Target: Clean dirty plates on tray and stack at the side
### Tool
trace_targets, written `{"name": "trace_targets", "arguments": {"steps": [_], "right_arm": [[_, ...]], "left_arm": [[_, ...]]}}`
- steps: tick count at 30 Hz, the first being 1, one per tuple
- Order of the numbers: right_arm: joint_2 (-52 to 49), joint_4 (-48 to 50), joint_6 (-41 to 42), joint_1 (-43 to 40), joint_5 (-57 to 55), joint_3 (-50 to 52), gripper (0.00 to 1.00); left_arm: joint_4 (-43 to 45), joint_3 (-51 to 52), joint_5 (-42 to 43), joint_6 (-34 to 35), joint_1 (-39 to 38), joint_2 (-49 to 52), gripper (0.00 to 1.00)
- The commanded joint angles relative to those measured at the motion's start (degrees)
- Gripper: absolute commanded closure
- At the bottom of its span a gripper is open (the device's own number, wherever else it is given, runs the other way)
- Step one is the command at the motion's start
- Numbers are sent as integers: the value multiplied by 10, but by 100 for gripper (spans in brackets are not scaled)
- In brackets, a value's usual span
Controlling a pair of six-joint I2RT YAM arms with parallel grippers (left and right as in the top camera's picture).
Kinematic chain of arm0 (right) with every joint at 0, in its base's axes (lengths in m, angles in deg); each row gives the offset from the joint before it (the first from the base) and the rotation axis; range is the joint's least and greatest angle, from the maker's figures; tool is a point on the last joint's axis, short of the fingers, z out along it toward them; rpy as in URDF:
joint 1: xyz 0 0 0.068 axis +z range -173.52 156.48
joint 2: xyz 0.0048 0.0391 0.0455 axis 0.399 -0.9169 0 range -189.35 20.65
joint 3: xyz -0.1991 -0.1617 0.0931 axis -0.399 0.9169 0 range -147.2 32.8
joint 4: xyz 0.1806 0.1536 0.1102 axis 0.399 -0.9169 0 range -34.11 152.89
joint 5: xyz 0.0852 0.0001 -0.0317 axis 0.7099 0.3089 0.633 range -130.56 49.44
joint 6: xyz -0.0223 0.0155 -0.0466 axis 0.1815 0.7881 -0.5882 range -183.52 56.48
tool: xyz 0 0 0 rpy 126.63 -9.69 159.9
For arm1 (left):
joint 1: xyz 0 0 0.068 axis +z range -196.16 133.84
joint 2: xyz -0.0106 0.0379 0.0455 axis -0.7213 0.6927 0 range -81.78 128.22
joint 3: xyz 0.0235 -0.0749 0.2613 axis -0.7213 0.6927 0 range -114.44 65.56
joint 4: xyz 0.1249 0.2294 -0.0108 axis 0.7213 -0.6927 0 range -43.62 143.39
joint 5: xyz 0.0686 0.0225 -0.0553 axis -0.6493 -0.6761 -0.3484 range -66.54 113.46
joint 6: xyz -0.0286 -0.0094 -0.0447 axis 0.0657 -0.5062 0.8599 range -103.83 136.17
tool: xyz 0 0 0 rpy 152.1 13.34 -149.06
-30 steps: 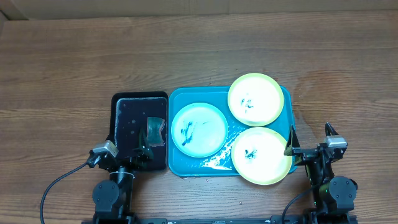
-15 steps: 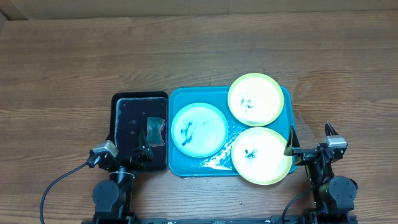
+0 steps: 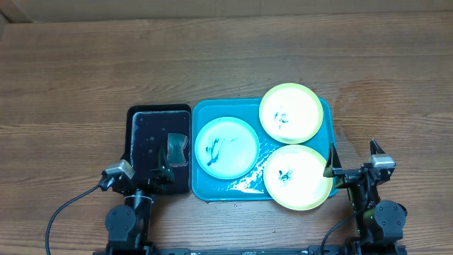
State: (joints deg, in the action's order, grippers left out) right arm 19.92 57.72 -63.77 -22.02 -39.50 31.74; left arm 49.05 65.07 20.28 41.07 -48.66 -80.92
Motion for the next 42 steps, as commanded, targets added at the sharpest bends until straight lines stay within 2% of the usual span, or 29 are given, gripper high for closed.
{"name": "trace_targets", "arguments": {"steps": [1, 14, 19, 26, 31, 34, 42], "right_arm": [[6, 3, -2, -2, -4, 6, 0], [6, 22, 2, -2, 15, 6, 0], [-6, -8, 16, -2, 33, -2, 0], [-72, -72, 21, -2, 64, -53, 0], [-161, -96, 86, -2, 95, -125, 0], [-232, -132, 97, -2, 119, -195, 0], [-461, -316, 97, -2, 212, -450, 0]], "left_arm": [[1, 2, 1, -13, 3, -6, 0], [1, 2, 1, -13, 3, -6, 0], [1, 2, 1, -13, 3, -6, 0], [1, 2, 1, -13, 3, -6, 0], [1, 2, 0, -13, 3, -6, 0], [1, 2, 1, -13, 3, -6, 0], [1, 2, 1, -13, 3, -6, 0]]}}
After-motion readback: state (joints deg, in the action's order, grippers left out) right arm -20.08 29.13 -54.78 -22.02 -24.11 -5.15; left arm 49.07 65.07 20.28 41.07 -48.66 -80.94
